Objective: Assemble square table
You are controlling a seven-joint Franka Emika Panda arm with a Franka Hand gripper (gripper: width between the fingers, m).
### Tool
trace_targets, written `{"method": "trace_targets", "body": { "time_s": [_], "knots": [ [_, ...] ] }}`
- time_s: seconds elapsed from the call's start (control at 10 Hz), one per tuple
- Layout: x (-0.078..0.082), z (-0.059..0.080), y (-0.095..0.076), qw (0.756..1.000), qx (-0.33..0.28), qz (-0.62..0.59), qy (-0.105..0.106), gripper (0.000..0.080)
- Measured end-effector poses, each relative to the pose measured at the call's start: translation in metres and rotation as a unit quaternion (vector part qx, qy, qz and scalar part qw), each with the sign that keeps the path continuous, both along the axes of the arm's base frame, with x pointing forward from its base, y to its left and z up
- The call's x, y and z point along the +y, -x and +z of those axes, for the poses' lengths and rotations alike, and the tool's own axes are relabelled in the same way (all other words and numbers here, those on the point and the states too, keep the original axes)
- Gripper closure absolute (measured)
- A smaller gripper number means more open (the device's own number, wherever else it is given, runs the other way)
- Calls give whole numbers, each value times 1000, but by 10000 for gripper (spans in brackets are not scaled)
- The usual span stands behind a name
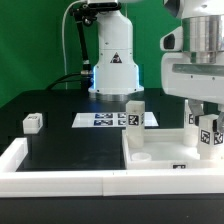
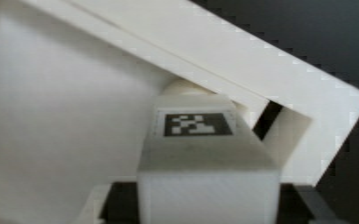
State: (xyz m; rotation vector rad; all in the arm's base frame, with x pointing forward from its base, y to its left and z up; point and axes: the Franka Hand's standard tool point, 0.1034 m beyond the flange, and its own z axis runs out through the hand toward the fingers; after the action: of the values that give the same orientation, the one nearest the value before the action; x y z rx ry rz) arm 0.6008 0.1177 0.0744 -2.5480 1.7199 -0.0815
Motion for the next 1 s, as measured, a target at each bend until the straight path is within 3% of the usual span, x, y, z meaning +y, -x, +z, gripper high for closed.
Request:
{"method": "trace_targets", "body": {
  "time_s": [0.4,0.5,0.6,0.7,0.8,0.9,1.0],
  "knots": [
    [-1,0,0,992,6,-124,-20,508],
    [0,-1,0,986,7,-162,-26,412],
    [0,-1,0,989,7,-146,-24,412],
    [0,-1,0,991,6,-132,-23,235],
    [1,0,1,992,8,-120,-21,235],
    [4,1,-1,997,8,-68,-16,167],
    [4,3,-3,1000,4,-8,-10,155]
  ]
}}
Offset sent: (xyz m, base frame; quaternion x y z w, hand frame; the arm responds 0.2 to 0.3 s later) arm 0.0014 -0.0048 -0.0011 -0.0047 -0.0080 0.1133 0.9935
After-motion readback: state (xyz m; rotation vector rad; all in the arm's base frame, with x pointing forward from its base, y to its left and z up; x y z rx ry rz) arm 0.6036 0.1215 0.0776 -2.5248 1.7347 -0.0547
